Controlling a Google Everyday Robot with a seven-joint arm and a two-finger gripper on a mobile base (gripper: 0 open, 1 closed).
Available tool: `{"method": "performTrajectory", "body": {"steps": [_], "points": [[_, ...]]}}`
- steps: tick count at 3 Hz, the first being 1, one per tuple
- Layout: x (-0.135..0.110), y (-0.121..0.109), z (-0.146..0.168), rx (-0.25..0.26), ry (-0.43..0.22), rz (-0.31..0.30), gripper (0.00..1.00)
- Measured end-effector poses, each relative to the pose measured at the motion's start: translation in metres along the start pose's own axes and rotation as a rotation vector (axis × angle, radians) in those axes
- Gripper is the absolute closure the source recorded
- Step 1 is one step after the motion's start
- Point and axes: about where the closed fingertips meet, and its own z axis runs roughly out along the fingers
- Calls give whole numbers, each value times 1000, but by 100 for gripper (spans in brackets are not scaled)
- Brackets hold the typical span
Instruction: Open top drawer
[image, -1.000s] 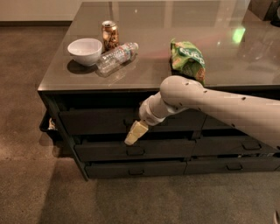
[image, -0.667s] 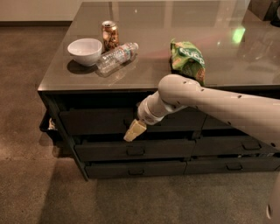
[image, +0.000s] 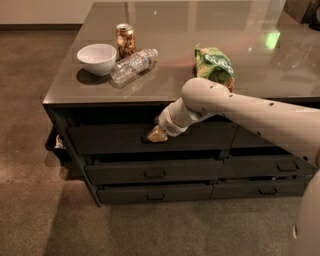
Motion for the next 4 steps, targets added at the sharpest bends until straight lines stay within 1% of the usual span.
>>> {"method": "performTrajectory", "body": {"steps": [4], "points": [[2,-3,-2,0,3,-1,73]]}}
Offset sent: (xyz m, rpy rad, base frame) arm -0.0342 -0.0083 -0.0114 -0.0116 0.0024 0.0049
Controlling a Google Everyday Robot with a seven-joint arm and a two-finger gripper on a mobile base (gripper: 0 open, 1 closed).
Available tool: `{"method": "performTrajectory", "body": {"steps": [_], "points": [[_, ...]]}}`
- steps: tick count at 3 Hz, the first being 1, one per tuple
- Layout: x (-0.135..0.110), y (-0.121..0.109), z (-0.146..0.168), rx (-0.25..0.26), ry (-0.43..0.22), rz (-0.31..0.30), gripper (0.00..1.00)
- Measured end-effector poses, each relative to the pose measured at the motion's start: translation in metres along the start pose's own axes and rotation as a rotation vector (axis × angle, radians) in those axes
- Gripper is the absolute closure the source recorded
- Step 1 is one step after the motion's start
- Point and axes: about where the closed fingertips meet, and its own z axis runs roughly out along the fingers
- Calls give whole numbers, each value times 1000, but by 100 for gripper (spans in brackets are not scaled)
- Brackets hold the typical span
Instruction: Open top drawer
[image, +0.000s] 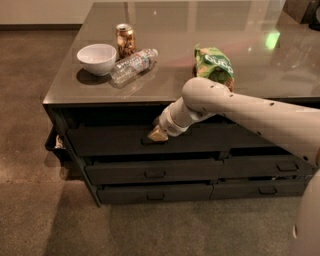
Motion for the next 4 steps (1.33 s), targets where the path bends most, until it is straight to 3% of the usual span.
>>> {"method": "performTrajectory", "body": {"steps": [2,3,4], "points": [[-1,0,-10,15,-5,-1,75],[9,22,-18,43,2,3,56],[7,24,-23,42,4,4,34]]}}
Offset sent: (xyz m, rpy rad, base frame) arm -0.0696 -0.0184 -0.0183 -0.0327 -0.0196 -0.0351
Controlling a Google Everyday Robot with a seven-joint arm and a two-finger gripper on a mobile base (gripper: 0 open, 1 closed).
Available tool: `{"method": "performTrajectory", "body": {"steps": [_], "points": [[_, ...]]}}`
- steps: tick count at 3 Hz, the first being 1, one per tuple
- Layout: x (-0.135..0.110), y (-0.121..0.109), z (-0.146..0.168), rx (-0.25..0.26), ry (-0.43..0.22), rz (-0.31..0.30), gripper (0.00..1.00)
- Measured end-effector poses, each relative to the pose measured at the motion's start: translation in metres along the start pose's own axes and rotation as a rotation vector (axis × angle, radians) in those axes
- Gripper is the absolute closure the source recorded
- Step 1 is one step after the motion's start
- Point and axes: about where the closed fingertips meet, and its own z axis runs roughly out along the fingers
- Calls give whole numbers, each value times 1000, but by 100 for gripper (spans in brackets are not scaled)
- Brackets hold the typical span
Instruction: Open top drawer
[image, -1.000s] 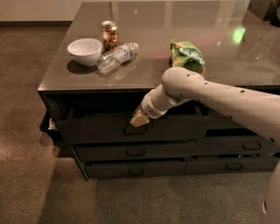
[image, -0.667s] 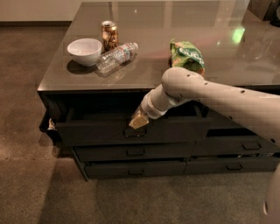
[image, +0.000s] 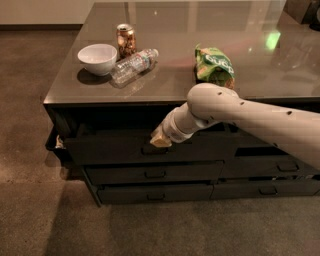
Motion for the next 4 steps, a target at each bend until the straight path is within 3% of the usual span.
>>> {"method": "performTrajectory", "body": {"steps": [1,2,4], "points": [[10,19,-5,14,6,3,10],[36,57,-4,9,28,10,0],[25,56,-12,36,7,-8,0]]}}
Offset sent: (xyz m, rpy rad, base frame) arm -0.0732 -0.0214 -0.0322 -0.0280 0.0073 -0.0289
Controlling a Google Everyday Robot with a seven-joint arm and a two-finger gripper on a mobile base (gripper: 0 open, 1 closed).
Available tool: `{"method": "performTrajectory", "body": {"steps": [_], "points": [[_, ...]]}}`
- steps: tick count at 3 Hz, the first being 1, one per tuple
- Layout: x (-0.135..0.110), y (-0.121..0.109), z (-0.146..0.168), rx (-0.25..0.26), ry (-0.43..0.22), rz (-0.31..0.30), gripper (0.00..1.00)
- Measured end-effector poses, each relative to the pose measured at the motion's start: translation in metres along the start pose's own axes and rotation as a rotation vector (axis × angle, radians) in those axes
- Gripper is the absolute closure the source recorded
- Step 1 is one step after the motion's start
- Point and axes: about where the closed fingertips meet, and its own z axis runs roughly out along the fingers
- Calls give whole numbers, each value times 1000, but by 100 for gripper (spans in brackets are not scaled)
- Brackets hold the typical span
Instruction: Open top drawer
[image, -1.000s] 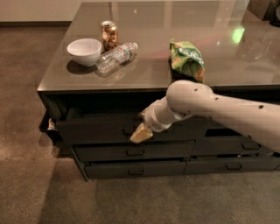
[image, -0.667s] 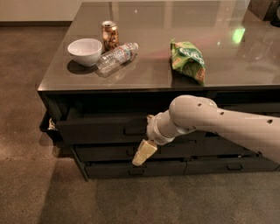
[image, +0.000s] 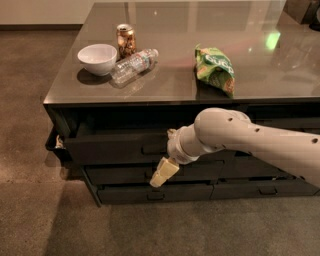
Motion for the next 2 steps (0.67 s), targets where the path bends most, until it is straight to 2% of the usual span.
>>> {"method": "performTrajectory", "body": {"steps": [1,2], "points": [[-7,-2,-11,41,-29,-2,0],[-18,-6,-9,50,-46,-16,0]]}}
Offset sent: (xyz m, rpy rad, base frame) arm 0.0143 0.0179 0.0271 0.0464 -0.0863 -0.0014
